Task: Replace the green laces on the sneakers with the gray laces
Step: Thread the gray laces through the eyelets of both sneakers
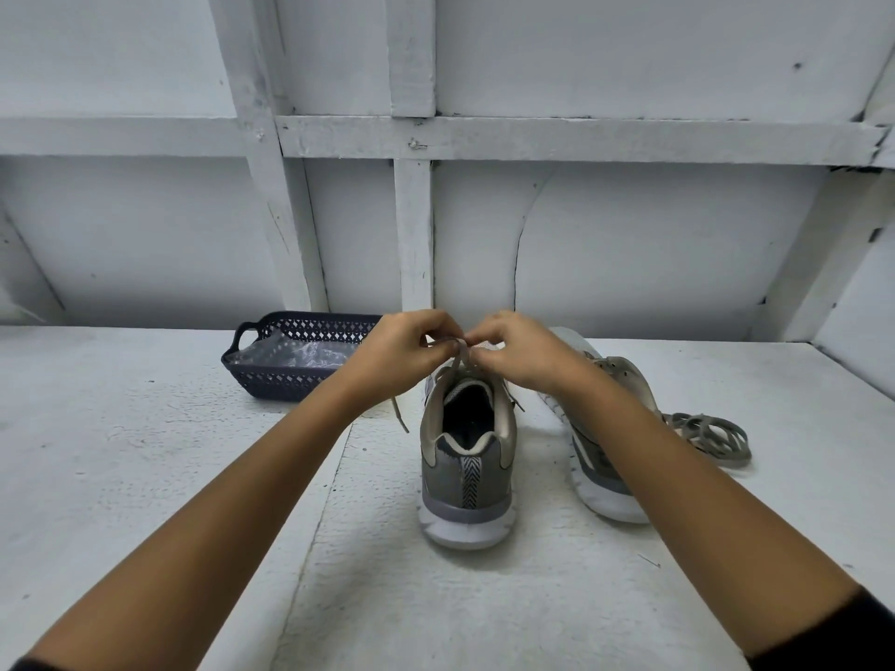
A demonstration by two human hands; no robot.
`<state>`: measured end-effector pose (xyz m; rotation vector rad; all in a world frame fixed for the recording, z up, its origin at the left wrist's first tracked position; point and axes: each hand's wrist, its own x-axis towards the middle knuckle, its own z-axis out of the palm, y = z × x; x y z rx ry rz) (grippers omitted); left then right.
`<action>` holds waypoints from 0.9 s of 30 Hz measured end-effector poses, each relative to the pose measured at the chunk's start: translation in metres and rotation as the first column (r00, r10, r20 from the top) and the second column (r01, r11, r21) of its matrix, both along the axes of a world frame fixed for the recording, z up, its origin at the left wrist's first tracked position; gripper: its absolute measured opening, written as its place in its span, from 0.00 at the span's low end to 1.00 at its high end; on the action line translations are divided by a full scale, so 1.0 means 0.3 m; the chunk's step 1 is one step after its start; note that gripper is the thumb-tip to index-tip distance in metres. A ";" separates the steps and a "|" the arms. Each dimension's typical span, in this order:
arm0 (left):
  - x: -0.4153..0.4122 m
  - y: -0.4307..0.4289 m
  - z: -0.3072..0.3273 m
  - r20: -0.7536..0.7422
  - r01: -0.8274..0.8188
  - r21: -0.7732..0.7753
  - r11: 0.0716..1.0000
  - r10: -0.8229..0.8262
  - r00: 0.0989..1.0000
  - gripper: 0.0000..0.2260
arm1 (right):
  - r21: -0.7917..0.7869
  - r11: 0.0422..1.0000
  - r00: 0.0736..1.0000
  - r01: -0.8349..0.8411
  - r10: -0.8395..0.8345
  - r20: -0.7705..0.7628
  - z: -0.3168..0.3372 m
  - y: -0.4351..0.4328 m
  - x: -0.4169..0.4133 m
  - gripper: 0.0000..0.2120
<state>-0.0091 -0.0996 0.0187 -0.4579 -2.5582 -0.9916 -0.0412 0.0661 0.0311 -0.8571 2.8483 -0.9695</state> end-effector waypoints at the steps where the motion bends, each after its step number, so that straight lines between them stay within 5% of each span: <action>1: 0.001 0.001 0.000 0.000 -0.002 -0.002 1.000 0.002 1.000 0.03 | -0.031 0.999 0.999 -0.018 0.020 0.042 -0.010 0.000 -0.001 0.09; 10: 0.047 -0.059 -0.022 0.084 -0.094 -0.035 0.995 0.096 0.992 0.08 | -0.162 0.947 0.960 0.276 -0.279 0.004 -0.052 0.077 0.018 0.07; 14: 0.065 -0.099 -0.070 0.217 -0.099 -0.032 0.995 0.103 0.971 0.09 | -0.292 0.893 0.926 0.344 -0.270 0.264 -0.086 0.122 0.028 0.09; 17: 0.074 -0.071 -0.079 0.282 -0.153 0.267 0.951 0.075 0.957 0.11 | -0.602 0.701 0.854 0.382 -0.019 0.520 -0.085 0.118 0.037 0.11; 19: 0.071 -0.027 -0.075 0.300 -0.173 0.551 0.816 0.000 0.954 0.12 | -0.728 0.545 0.816 0.417 0.128 0.563 -0.085 0.096 0.045 0.12; 22: 0.069 0.046 -0.069 0.281 -0.155 0.762 0.628 -0.106 0.954 0.13 | -0.802 0.401 0.782 0.443 0.265 0.564 -0.091 0.045 0.059 0.14; 24: 0.073 0.086 -0.065 0.243 -0.129 0.807 0.577 -0.125 0.962 0.13 | -0.820 0.372 0.795 0.435 0.268 0.544 -0.094 0.018 0.066 0.14; 27: 0.068 0.114 -0.073 0.208 -0.104 0.800 0.590 -0.111 0.972 0.08 | -0.797 0.461 0.860 0.389 0.130 0.494 -0.104 -0.005 0.066 0.10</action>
